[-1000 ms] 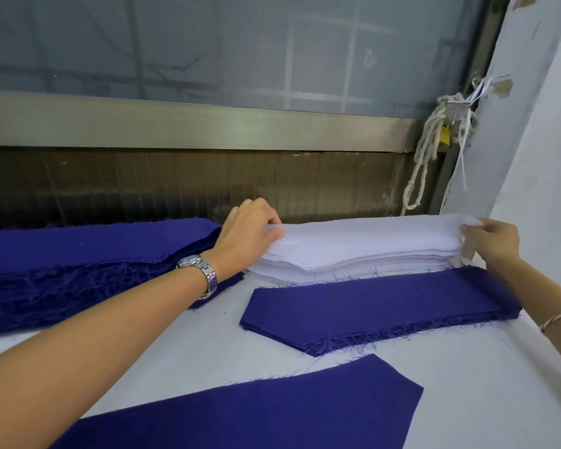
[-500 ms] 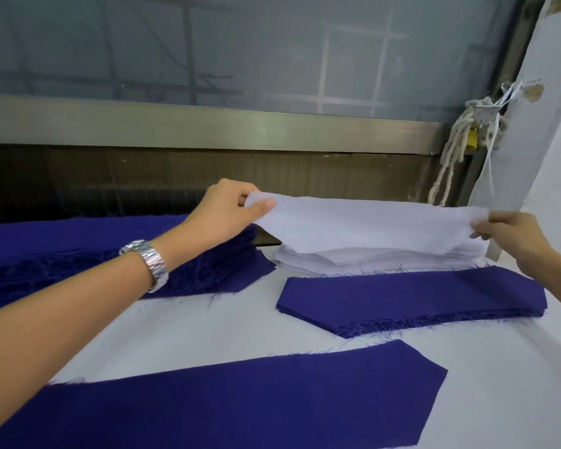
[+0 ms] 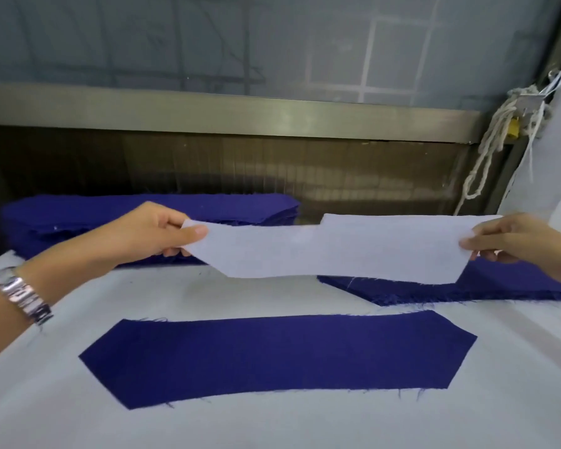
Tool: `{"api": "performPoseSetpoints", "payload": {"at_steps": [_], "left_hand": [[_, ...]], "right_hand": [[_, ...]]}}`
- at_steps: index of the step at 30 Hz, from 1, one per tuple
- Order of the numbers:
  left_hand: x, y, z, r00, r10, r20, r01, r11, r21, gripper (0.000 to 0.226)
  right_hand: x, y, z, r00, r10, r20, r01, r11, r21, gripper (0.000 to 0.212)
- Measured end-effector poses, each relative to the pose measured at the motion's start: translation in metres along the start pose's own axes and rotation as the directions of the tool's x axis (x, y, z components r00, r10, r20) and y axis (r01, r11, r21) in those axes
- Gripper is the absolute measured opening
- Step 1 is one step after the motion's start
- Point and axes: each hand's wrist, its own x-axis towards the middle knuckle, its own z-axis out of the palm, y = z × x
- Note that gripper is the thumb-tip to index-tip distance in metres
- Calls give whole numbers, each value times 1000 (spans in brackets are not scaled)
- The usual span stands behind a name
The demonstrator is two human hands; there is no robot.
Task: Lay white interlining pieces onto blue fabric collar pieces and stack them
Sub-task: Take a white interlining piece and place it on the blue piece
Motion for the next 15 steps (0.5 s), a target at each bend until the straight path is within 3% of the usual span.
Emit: {"api": "performPoseSetpoints", "payload": {"at_steps": [4, 8, 15], "left_hand": [[-24, -35, -16, 985, -120, 121, 119, 993, 9, 62], [-47, -60, -25, 951, -209, 229, 217, 976, -11, 87], [-68, -83, -23, 905, -342, 252, 319, 939, 126, 105]], "right_hand": [[-11, -10, 4, 962, 90, 257, -76, 995, -63, 39], [-17, -6, 11, 798, 230, 556, -158, 972, -175, 47], [-25, 7, 27, 713, 231, 662, -71, 963, -260, 45]]}}
